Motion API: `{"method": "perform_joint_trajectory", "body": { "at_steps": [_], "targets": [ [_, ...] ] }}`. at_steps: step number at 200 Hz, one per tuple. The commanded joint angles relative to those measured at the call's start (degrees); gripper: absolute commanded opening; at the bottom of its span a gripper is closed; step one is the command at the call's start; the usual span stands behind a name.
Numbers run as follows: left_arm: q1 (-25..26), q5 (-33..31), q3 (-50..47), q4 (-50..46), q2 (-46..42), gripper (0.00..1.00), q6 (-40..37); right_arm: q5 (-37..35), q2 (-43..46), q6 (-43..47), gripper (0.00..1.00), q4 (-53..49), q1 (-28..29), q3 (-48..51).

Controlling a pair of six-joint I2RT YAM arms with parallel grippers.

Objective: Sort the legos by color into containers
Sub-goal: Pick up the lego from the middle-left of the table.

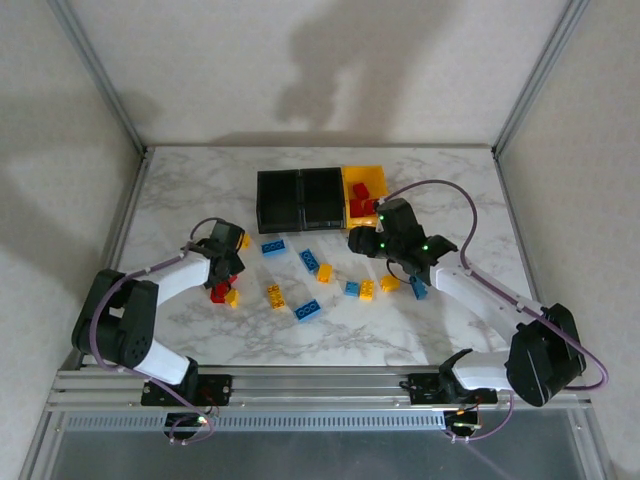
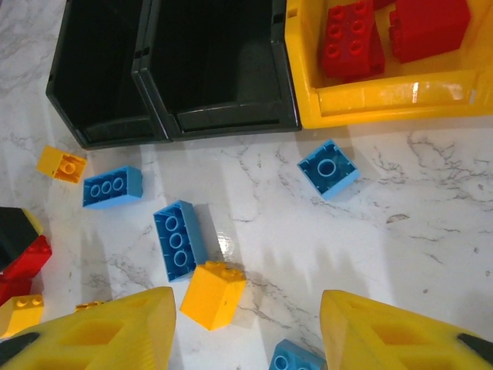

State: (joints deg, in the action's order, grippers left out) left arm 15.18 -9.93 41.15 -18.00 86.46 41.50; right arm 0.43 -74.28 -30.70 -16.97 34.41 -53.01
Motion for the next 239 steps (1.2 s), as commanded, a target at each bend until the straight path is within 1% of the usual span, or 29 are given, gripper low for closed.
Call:
{"method": "perform_joint_trajectory", "body": {
  "at_steps": [1,9,21,41,53,76,143,167,181,204,239],
  "targets": [
    [0.0,2.9,0.6,-0.6,-0.1,0.64,-1.9,-1.6,1.2,0.0,0.52,-0.4,0.5,0.7],
    [0.4,2.7,0.8,-0.9,-0.3,0.64,-1.9,-1.5,0.7,0.0,0.52,0.0,0.5,0.6],
    [0.8,2.9,0.7,-0.8,-0.5,0.6,-1.8,-1.0,0.3,-0.1,0.52,0.3,0.5,0.5],
    [1.0,3.7,0.8,-0.6,-0.1,0.58,-1.8,-1.0,-0.2,-0.2,0.52,0.5,0.5,0.3],
    [1.1,4.2,0.8,-0.4,0.3,0.52,-1.9,-1.1,-0.4,-0.1,0.52,0.6,0.5,0.3],
    [1.3,4.1,1.2,-0.8,0.5,0.45,-2.4,-1.1,-0.4,-0.1,0.52,0.3,0.5,0.2],
    [1.8,3.5,6.3,-4.0,-1.1,0.35,-4.5,-1.5,1.5,-0.2,0.52,-0.1,0.5,0.7],
    [2.4,3.3,8.5,-5.4,-1.3,0.34,-4.7,-1.8,1.8,-0.3,0.52,-0.2,0.5,1.3],
    [3.3,3.4,9.6,-5.7,-2.1,0.34,-4.1,-0.4,2.2,-0.1,0.52,1.0,0.5,1.9],
    [5.8,3.9,11.3,-6.1,-3.8,0.34,-2.7,2.6,2.8,-0.1,0.54,3.2,0.5,3.0],
    [10.5,3.6,15.9,-6.8,-4.1,0.34,-0.9,1.4,4.0,-0.8,0.55,2.6,0.2,2.9]
  ]
}}
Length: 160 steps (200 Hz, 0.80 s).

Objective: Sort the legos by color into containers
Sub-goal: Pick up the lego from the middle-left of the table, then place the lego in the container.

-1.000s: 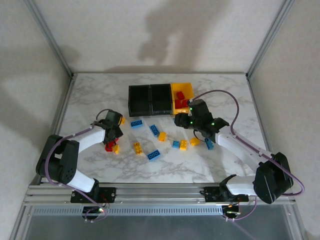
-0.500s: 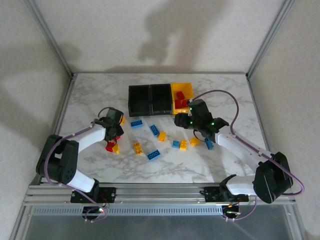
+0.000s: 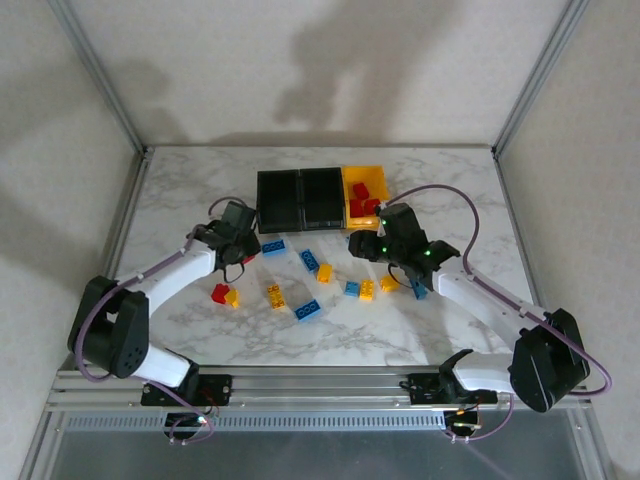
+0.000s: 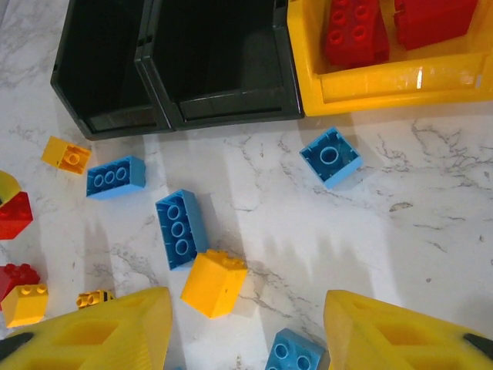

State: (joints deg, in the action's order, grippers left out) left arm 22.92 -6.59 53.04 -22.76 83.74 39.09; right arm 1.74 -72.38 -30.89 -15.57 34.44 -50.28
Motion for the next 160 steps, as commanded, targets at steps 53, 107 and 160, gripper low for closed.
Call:
{"method": "perform_joint_trajectory", "body": {
  "at_steps": [53,107,160],
  "targets": [
    [8.9,0.6,14.4,0.5,6.4,0.34,4.0,0.1,6.9,-3.9,0.55,-0.5,-6.6,5.4],
    [15.0,1.3,29.9,3.2,19.8,0.34,5.5,-2.6,15.0,-5.6,0.56,-3.4,-8.6,10.3],
    [17.9,4.1,48.9,4.0,36.7,0.34,6.9,-3.9,21.6,-7.4,0.56,-5.9,-9.1,12.9]
  ]
}}
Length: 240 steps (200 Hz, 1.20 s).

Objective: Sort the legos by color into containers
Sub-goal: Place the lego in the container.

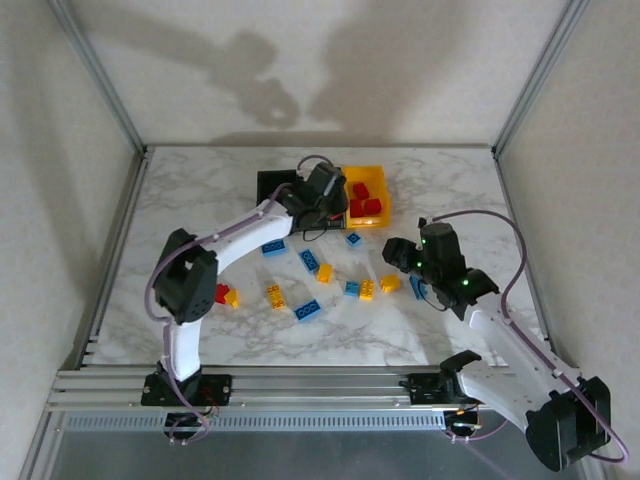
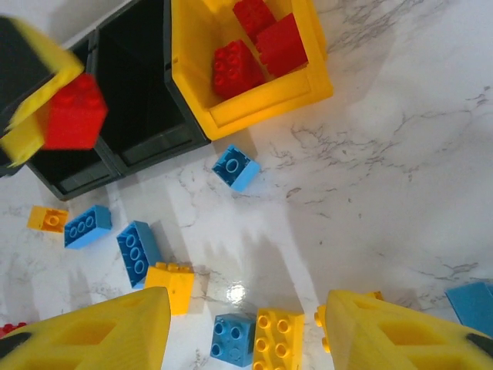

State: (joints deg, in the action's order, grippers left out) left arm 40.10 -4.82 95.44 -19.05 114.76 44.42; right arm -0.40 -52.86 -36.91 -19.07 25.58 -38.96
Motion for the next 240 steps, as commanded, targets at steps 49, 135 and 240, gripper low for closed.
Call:
{"method": "perform_joint_trajectory", "body": {
  "at_steps": [49,135,240],
  "targets": [
    [1.3,4.4,20.4,0.4,17.9,0.34,2.3,-2.7,5.7,-1.7,0.56,-4.8,-0.3,1.7],
    [0.9,-0.2,35.3,-5.2,25.4,0.65,1.2,-3.7,7.7,-1.8,0.56,-6.0,-0.4,2.1],
    [2.5,-2.8,-0.3,-0.4,-9.7,0.72,-4.7,9.2,5.4,4.8,0.63,2.5,0.6,0.8]
  ]
}}
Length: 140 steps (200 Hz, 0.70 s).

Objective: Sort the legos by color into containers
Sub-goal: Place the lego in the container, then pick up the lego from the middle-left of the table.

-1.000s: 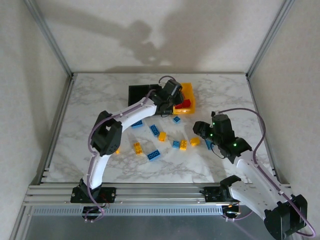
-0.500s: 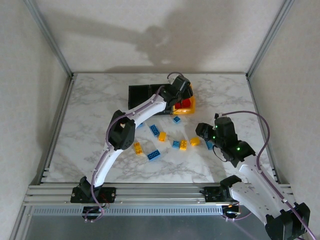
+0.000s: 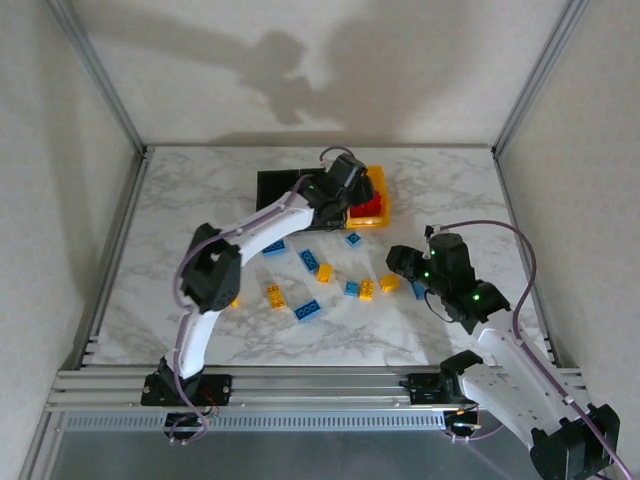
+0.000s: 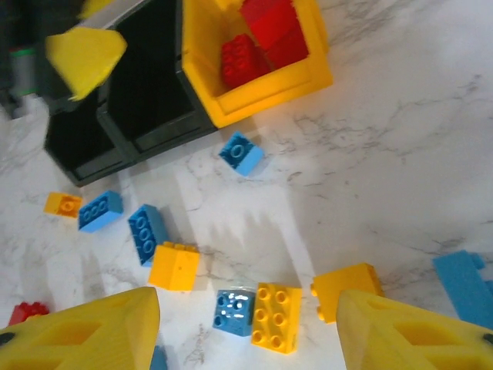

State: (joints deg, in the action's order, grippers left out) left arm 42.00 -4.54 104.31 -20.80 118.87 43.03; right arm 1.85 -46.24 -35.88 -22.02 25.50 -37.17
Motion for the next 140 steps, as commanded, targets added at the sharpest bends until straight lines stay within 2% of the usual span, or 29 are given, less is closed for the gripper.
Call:
{"method": "perform_joint_trajectory", "body": {
  "at_steps": [1,36,52,79,90,114,140],
  "targets": [
    [0.6,-3.2,-9.8,1.3,-14.4,0.72,-3.3,7.2,-1.2,3.9,0.63,5.6,0.8,-1.0],
    [0.0,-9.6,-31.2,-3.6,-33.1,0.79,-2.5,8.2,-5.5,6.3,0.61,11.1,8.1,-1.6],
    [-1.2,-12.8,-41.4,-6.3,-42.1,0.84,2.8,9.2,-7.8,6.8,0.61,13.4,10.7,-1.9],
    [-3.4,-12.6,-56.6,-7.7,-55.6,0.88,15.2,9.2,-10.8,7.2,0.61,17.0,13.7,-2.1],
    [-3.4,-12.7,-60.3,-8.4,-59.6,0.89,19.3,10.0,-12.1,7.3,0.61,18.1,14.1,-2.4],
    [-4.0,-16.5,-63.7,-14.4,-65.3,0.88,26.4,8.2,-15.1,8.4,0.62,18.8,19.1,-4.0],
    [-8.9,-14.7,-66.2,-19.0,-68.7,0.86,30.6,5.9,-17.1,8.0,0.62,19.7,22.5,-4.6]
  ]
}}
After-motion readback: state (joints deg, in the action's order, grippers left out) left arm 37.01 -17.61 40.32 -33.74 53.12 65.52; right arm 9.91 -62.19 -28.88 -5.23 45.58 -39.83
